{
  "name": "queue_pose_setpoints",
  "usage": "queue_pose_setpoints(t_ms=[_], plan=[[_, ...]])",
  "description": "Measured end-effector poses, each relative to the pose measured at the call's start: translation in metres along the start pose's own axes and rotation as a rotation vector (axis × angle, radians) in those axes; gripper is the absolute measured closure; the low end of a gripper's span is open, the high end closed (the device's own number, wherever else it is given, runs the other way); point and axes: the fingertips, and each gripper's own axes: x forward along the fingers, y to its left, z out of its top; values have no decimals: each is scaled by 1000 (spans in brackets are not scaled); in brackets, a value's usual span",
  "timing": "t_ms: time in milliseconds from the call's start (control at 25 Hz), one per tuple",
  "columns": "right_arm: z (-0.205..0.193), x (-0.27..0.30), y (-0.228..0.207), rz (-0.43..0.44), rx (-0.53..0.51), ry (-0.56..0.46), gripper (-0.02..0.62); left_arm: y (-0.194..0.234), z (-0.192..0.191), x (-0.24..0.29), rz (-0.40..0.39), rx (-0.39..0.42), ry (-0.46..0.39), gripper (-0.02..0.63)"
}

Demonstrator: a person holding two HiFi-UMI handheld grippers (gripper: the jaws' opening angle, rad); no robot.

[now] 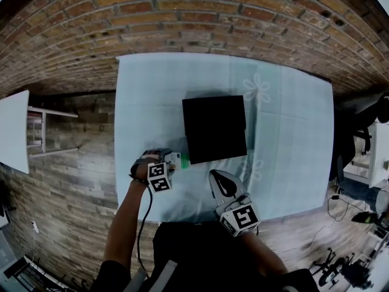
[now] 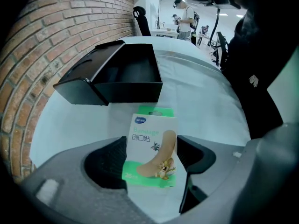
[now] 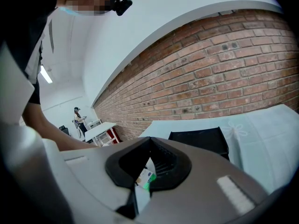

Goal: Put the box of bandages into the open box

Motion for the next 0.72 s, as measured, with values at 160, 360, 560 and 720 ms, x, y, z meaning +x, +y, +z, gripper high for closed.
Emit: queue_pose_setpoints(t_ms=[160, 360, 560, 720], plan=[[0, -2, 1, 5, -1, -5, 595, -3, -6, -2, 9, -46, 0, 262], [2, -4, 4, 7, -7, -14, 595, 0, 0, -15, 53, -146, -74, 264], [2, -8, 5, 10, -9, -20, 595, -1, 12, -33, 92, -337, -184, 264], [4, -12, 9, 17, -22, -29, 595, -7, 15, -43, 120, -477, -245, 264]])
